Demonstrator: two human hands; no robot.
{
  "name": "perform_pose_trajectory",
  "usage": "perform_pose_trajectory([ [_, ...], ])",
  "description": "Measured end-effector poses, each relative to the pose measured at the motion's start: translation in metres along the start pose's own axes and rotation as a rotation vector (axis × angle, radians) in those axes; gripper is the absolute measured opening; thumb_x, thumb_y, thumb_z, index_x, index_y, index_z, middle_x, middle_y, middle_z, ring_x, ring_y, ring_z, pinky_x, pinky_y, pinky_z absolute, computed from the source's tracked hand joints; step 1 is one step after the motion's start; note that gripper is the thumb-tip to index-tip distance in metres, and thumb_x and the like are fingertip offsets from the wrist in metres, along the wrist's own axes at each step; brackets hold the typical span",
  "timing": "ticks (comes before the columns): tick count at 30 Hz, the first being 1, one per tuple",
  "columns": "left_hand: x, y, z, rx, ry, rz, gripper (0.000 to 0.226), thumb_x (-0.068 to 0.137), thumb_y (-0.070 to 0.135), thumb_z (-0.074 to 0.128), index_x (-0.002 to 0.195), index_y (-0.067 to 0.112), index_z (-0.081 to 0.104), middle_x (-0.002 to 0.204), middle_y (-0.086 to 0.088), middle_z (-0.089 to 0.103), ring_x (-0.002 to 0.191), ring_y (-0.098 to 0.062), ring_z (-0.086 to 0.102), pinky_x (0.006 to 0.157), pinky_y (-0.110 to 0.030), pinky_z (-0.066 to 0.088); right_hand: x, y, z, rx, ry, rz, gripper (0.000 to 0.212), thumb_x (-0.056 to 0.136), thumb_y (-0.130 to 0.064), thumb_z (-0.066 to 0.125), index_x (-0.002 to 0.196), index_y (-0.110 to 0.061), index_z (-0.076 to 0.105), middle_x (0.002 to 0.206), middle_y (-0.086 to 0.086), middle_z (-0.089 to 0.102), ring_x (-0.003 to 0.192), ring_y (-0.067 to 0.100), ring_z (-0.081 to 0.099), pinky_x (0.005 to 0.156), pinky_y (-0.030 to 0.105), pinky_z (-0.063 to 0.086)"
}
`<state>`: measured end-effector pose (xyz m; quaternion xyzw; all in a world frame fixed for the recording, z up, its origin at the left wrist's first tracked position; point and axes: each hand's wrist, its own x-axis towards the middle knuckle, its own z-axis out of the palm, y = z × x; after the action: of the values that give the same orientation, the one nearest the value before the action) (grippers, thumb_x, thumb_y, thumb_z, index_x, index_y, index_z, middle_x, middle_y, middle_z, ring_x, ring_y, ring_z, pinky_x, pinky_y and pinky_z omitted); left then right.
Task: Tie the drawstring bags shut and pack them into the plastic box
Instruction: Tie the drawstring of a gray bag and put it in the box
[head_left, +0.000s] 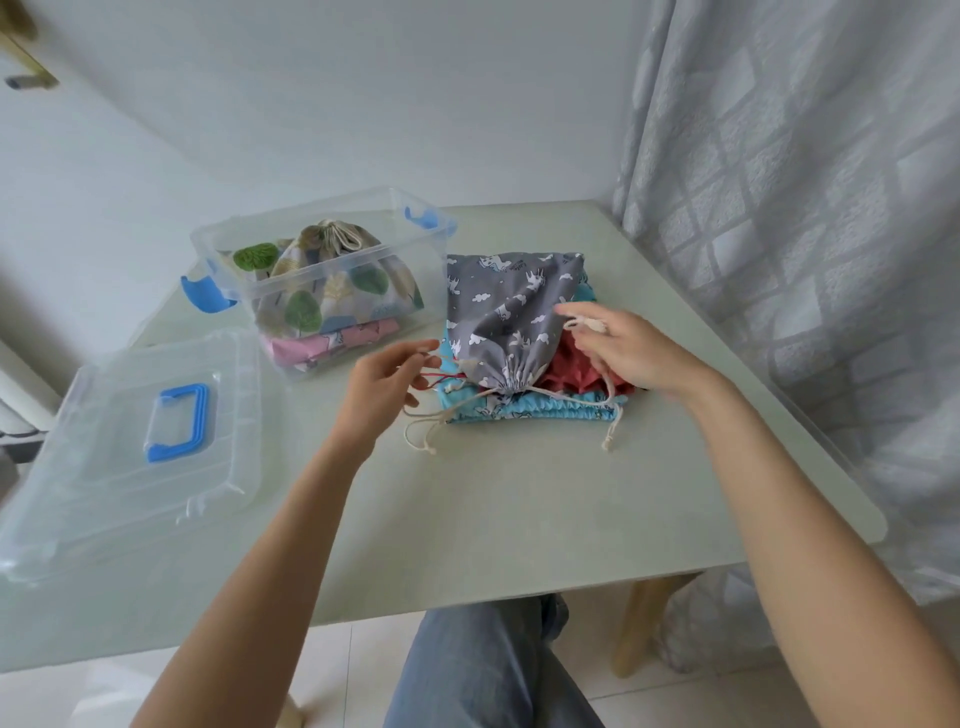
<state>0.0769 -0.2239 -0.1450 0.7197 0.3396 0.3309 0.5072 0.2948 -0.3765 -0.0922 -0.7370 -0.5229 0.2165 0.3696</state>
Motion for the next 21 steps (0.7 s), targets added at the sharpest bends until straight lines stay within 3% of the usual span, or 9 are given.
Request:
perform_pose_trajectory([
  [3,0.003,0.002,-0.003,-0.016,0.015,0.029,0.023,0.094,0.003,0.049,0.11,0.007,0.065,0.084,0.004,0.067,0.056,0.003,0.055,0.055,-0.01,0.046,0.023,-0.013,0.021,-0.014,-0.003,-0.048,0.03,0.097,-0.005,0.046,0.12,-0.018,0.059,0.068,-0.003,0.057,0.045,-0.001,0.052,0.051,0.015,0.043],
  [5,0.007,0.007,-0.007,-0.04,0.031,0.057,0.02,0.092,0.003,0.053,0.108,0.004,0.065,0.084,0.001,0.068,0.059,0.003,0.058,0.063,-0.01,0.048,0.037,-0.016,0.036,0.024,-0.004,-0.051,0.025,0.095,-0.007,0.05,0.116,-0.013,0.062,0.069,-0.001,0.063,0.043,0.004,0.054,0.055,0.023,0.049],
  [7,0.012,0.012,-0.014,-0.021,0.05,0.106,0.017,0.088,0.007,0.06,0.104,0.007,0.067,0.085,-0.001,0.071,0.068,0.002,0.063,0.072,-0.011,0.05,0.048,-0.02,0.051,-0.006,-0.036,-0.054,0.022,0.094,-0.013,0.054,0.115,-0.02,0.059,0.063,-0.002,0.063,0.042,0.006,0.05,0.053,0.025,0.048],
  [9,0.021,0.015,-0.02,0.135,0.069,0.168,0.015,0.084,0.014,0.068,0.098,0.02,0.069,0.084,0.001,0.071,0.07,0.006,0.064,0.072,-0.007,0.048,0.056,-0.023,0.064,-0.156,-0.046,-0.071,0.018,0.091,-0.021,0.059,0.108,-0.021,0.055,0.061,-0.005,0.064,0.051,0.005,0.053,0.062,0.027,0.045],
  [12,0.031,0.018,-0.024,0.307,0.088,0.204,0.021,0.078,0.02,0.075,0.097,0.024,0.07,0.077,0.004,0.071,0.063,0.007,0.062,0.068,-0.008,0.049,0.064,-0.024,0.082,-0.241,-0.033,-0.023,0.021,0.086,-0.031,0.062,0.1,-0.018,0.052,0.078,-0.002,0.067,0.078,0.017,0.059,0.071,0.032,0.044],
  [14,0.035,0.02,-0.019,0.158,0.038,0.177,0.023,0.077,0.017,0.075,0.098,0.022,0.069,0.077,0.0,0.071,0.063,-0.003,0.065,0.071,-0.02,0.056,0.067,-0.025,0.089,-0.146,-0.045,-0.015,0.019,0.085,-0.028,0.066,0.099,-0.017,0.06,0.092,0.0,0.068,0.089,0.017,0.062,0.077,0.031,0.047],
  [16,0.039,0.024,-0.014,0.0,0.014,0.157,0.021,0.079,0.013,0.073,0.098,0.019,0.068,0.077,0.0,0.069,0.065,-0.01,0.066,0.072,-0.024,0.057,0.065,-0.03,0.09,0.071,-0.122,-0.056,0.019,0.087,-0.023,0.064,0.103,-0.012,0.065,0.09,-0.007,0.07,0.089,0.009,0.065,0.084,0.03,0.051],
  [18,0.045,0.028,-0.008,-0.062,0.018,0.164,0.018,0.082,0.012,0.07,0.099,0.017,0.069,0.076,-0.001,0.068,0.066,-0.012,0.065,0.075,-0.027,0.057,0.058,-0.037,0.09,0.305,-0.248,-0.081,0.02,0.091,-0.02,0.06,0.107,-0.009,0.065,0.073,-0.017,0.068,0.071,-0.002,0.063,0.07,0.015,0.05],
  [21,0.054,0.037,-0.002,-0.132,-0.004,0.156,0.014,0.085,0.01,0.066,0.098,0.017,0.069,0.074,0.001,0.068,0.069,-0.014,0.066,0.078,-0.029,0.057,0.059,-0.037,0.096,0.394,-0.257,-0.114,0.016,0.087,-0.021,0.065,0.101,-0.017,0.068,0.088,-0.005,0.071,0.08,0.003,0.066,0.077,0.02,0.051],
])
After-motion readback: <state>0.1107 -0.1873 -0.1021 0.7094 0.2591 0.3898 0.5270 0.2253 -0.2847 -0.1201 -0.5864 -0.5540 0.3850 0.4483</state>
